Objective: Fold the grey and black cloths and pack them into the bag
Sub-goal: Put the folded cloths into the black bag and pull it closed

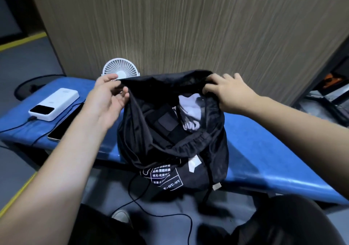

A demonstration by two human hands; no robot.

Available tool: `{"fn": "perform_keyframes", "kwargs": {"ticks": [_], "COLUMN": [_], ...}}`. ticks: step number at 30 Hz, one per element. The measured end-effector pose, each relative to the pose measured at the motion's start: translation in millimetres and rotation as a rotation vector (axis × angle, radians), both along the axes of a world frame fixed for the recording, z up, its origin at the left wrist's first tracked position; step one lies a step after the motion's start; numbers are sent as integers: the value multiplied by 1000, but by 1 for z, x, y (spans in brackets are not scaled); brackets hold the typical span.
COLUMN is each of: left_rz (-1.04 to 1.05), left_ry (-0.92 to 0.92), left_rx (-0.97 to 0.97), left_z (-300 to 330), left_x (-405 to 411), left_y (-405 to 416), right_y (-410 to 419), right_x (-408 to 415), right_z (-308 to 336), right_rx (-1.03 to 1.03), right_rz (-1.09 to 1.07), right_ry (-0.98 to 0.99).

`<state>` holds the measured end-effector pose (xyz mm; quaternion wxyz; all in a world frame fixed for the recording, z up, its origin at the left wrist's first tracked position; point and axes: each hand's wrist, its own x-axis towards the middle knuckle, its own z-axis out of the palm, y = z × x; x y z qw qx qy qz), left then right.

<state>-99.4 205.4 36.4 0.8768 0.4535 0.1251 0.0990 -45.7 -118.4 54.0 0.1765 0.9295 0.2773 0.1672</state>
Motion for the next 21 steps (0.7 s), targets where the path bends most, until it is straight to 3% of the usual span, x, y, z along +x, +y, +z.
{"fn": "perform_keyframes", "kwargs": {"ticks": [2,5,14,18,21], "left_rz": [11,9,-137,-191,-225], "left_ry": [-21,-35,-77,-171,-406], "left_rx": [-10,34,392,643,1006], "left_z": [-2,-6,-17,-23,-26], "left_x": [2,5,4,3,-2], "left_y": [4,9,-4,-9,-11], "right_y": [3,11,20,25,31], "right_x": [-13,-41,-149,-169,-165], "right_z": [-7,-20,-34,-64,-79], "right_rx": [-199,-289,-39,34,176], "right_rz": [82,197,209,109,55], "right_ry": [-56,-8,442,332,200]}}
